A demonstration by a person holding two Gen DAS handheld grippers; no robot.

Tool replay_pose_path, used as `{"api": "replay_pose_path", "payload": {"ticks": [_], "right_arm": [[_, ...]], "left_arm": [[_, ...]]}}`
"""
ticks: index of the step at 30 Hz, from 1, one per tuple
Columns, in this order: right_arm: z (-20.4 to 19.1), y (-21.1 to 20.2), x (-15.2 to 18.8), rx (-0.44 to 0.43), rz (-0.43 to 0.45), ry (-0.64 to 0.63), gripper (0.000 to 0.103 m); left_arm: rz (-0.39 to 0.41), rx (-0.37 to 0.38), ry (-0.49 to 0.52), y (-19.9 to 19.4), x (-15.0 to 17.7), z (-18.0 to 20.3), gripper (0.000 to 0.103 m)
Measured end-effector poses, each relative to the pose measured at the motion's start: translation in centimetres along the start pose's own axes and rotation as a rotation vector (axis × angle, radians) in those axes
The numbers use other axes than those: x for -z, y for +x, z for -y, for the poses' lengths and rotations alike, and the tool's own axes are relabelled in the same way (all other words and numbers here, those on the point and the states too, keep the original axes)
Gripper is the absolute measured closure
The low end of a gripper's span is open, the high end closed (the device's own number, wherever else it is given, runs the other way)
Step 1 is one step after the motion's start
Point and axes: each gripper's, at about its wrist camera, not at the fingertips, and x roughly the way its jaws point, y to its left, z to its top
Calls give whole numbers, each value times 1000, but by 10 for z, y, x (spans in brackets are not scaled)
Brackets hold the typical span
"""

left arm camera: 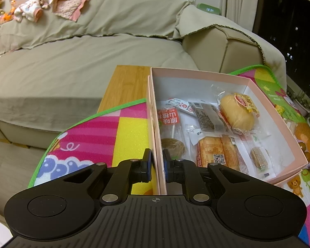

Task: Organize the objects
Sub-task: 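Move the right gripper back over the remaining snacks, then grasp the clear grain-bar packet with the right gripper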

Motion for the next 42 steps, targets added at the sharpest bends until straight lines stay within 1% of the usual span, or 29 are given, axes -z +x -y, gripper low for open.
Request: {"api": "replay_pose_path", "payload": {"ticks": [2, 6, 8, 9, 11, 13, 15, 16, 18, 19, 20, 23, 24, 25, 30, 34, 36, 39, 42], "right_arm": [[18, -2, -7, -85, 7, 130, 51], [44, 6, -24, -254, 18, 379, 50], [50, 18, -31, -300, 13, 489, 50], [52, 26, -35, -309, 12, 544, 50], [52, 41, -42, -290, 12, 610, 50], [49, 57, -50, -285, 2, 641, 50], [44, 71, -58, -267, -11, 642, 48], [40, 76, -62, -256, -16, 627, 46], [32, 79, -69, -224, -8, 568, 46], [28, 79, -71, -215, -11, 533, 49], [25, 78, -72, -219, -13, 504, 55], [19, 71, -69, -257, -23, 454, 67], [17, 67, -67, -257, -25, 438, 69], [14, 61, -64, -255, -25, 420, 71], [4, 32, -44, -284, -30, 334, 73], [1, 4, -24, -315, -42, 299, 74], [-1, -12, -16, -315, -41, 279, 74], [-3, -34, -5, -311, -34, 252, 74], [-8, -60, 0, -307, 5, 211, 76]], "left_arm": [[0, 1, -1, 0, 0, 0, 90], [-1, 1, 0, 0, 1, 0, 90], [-1, 1, -3, 0, 1, -1, 90], [-2, 1, -3, 0, 2, -1, 90], [-4, 1, -2, 1, 2, -1, 90], [-4, 1, -3, 1, 1, -1, 90], [-4, 1, -7, 0, 2, -1, 90], [-3, 1, -10, 0, 1, -1, 90], [-1, 0, -14, 0, 2, -2, 90], [-1, 1, -13, -1, 2, -2, 90], [-1, 2, -14, -1, 2, -3, 90], [0, 4, -18, -1, 2, -3, 90], [0, 4, -20, -1, 1, -3, 90], [0, 4, -20, -1, 1, -3, 90], [0, 4, -19, -1, 1, -3, 90], [0, 5, -19, -1, 1, -3, 90], [0, 5, -18, -1, 0, -3, 90], [0, 5, -19, -1, 0, -3, 90], [-1, 4, -17, -1, 0, -3, 90]]}}
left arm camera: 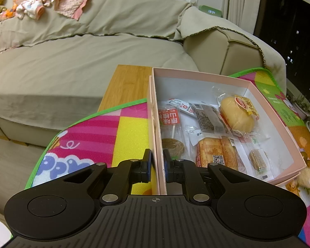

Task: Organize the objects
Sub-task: 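Grasp the clear grain-bar packet with the right gripper, then lift the grain-bar packet and carry it toward the pink box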

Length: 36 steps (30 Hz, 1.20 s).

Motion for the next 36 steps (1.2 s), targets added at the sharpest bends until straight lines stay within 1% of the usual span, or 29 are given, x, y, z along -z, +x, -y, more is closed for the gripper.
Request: {"api": "replay_pose_path", "payload": {"ticks": [1, 5, 7, 9, 12, 15, 17, 20, 23, 26, 29, 33, 36], "right_arm": [[-3, -7, 0, -5, 9, -9, 79], [-22, -36, -12, -33, 63, -87, 82], [-32, -43, -18, -32, 83, -138, 87], [-36, -45, -21, -22, 81, -158, 87], [-35, -43, -18, -10, 67, -152, 86], [-31, -38, -12, 4, 50, -134, 82], [-28, -32, -6, 14, 28, -133, 69], [-24, -15, 7, 18, -23, -118, 63], [-19, 5, 21, 38, -77, -92, 61], [-12, 19, 29, 44, -106, -56, 60], [-9, 25, 30, 61, -102, -46, 60], [-9, 31, 26, 81, -73, -42, 60], [-11, 40, 23, 68, -75, -48, 60]], "left_arm": [[0, 1, -1, 0, 0, 0, 90], [1, 2, -3, 0, 0, 0, 90], [0, 4, -5, 0, -1, 1, 90], [-1, 12, 1, 1, -1, 0, 90], [-1, 15, 0, 1, -2, 0, 90], [-1, 13, 1, 1, -2, 0, 90], [-2, 13, 1, 1, -2, 0, 90], [-1, 13, 1, 1, -2, 0, 90], [-2, 13, 4, 1, -2, 0, 90], [-4, 12, 6, 1, -2, 0, 90], [-4, 11, 7, 2, -2, 0, 90], [-7, 8, 10, 3, -1, 1, 90], [-9, 8, 11, 4, 0, 0, 90]]}}
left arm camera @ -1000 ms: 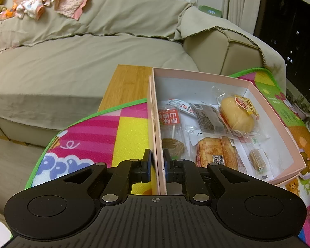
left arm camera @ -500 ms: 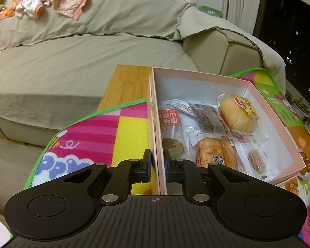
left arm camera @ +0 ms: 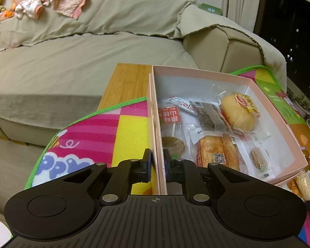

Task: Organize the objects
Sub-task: 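Lift the grain-bar packet and carry it toward the pink box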

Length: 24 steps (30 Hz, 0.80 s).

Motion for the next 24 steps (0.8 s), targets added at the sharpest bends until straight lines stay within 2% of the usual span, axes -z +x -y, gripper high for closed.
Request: {"api": "replay_pose_path", "payload": {"ticks": [4, 9, 13, 15, 16, 17, 19, 21, 24], "right_arm": [[-9, 5, 1, 7, -13, -60, 73], [-16, -17, 2, -57, -15, -83, 74], [-22, -51, -19, -102, 73, -91, 75], [-26, -72, -39, -141, 151, -92, 76], [-29, -80, -48, -158, 183, -99, 95], [-33, -87, -61, -180, 214, -102, 100], [-39, -94, -84, -221, 262, -98, 100], [-51, -96, -105, -224, 310, -124, 100], [-61, -92, -120, -226, 313, -148, 100]], "left_arm": [[1, -1, 0, 0, 0, 0, 90], [2, -2, -1, 0, 2, -1, 90], [2, -2, -2, 0, 2, 0, 90], [1, -2, -1, 0, 1, 0, 90], [1, -1, -1, 0, 2, -1, 90], [1, -2, -1, 0, 2, 0, 90], [1, -2, -1, 0, 2, 0, 90], [1, -1, -2, 0, 2, 0, 90], [2, 1, -5, 0, 1, 0, 90]]}}
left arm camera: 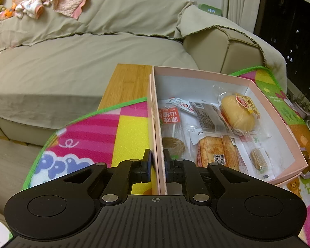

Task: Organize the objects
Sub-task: 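Lift the grain-bar packet and carry it toward the pink box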

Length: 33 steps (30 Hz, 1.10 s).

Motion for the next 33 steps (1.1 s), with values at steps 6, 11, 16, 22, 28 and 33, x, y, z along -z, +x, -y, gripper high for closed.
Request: {"api": "replay_pose_path", "payload": {"ticks": [6, 11, 16, 22, 28, 33], "right_arm": [[3, 11, 40, -3, -166, 19, 83], [13, 29, 103, 12, -396, 101, 69], [8, 42, 144, -11, -489, 144, 65], [-20, 29, 140, -54, -457, 4, 76], [-14, 3, 73, -101, -249, 46, 76], [-1, 14, 11, -145, -105, 150, 76]], "left_arm": [[1, -1, 2, 0, 0, 0, 90], [1, 1, 2, 0, 0, 0, 90], [1, -1, 2, 0, 0, 0, 90], [2, -1, 2, 0, 0, 0, 90], [2, 0, 1, 0, 0, 0, 90], [2, -1, 2, 0, 0, 0, 90]]}}
